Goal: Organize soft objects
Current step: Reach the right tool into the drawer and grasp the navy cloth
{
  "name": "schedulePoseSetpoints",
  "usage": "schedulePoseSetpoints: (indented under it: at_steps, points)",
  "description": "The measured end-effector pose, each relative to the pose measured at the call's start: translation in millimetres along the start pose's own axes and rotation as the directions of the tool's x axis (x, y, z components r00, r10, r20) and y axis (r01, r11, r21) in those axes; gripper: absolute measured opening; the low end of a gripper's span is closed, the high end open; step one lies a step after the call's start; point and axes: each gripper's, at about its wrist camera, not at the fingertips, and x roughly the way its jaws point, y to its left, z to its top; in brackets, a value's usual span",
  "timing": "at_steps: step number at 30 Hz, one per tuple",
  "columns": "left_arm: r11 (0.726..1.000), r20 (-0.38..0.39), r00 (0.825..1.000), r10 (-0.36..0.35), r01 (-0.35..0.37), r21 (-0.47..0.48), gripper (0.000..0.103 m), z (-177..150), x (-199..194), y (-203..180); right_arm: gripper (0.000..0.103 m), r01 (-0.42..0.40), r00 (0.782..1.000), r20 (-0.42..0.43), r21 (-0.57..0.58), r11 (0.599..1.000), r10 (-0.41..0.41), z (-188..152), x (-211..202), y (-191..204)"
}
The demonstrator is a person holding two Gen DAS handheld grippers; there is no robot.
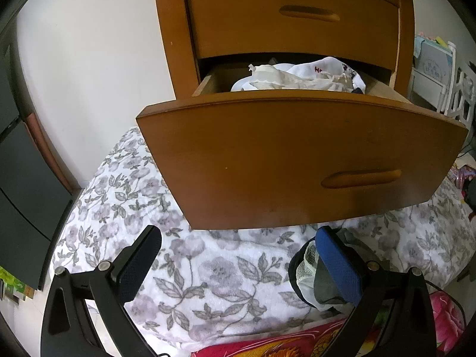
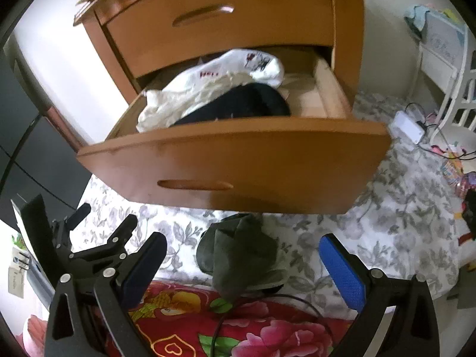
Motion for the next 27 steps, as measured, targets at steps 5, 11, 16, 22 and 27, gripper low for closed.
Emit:
schedulePoseSetpoints:
  at_steps: [5,11,16,22,27]
  points:
    - [1.0,0.005,1.0,0.0,0.0,0.004,0.103,-0.3,-1.1,-1.5,0.103,0.004,0.999,0.046,0.016,1.0,-0.004,9.7,-17.3,-5.9]
    - [1.0,0.009,1.0,-0.003,0.003,-0.005,0.103,0.0,-1.8,-0.6,0.103,-0.005,0.991,0.134,-0.014,1.0,0.007,33.7,-48.8,-0.4]
    - [1.0,0.008,1.0,-0.006,0.006,-0.01,0.103,0.5,-1.5,-0.1,0.103,0.017,0.981,0.193,-0.046,0.999,-0.008,59.6,-68.6,3.4]
    - [1.0,0.006,1.0,-0.005,0.006,-0.007,0.103,0.6,-0.6,-0.8,0.103,0.031,0.983,0.185,-0.093,0.995,-0.013,85.5,-62.8,16.5]
    - [1.0,0.0,1.0,-0.011,0.011,-0.016,0.103,0.5,0.5,0.8,0.103,0.024,0.992,0.124,-0.13,0.991,-0.008,100.8,-36.3,32.4]
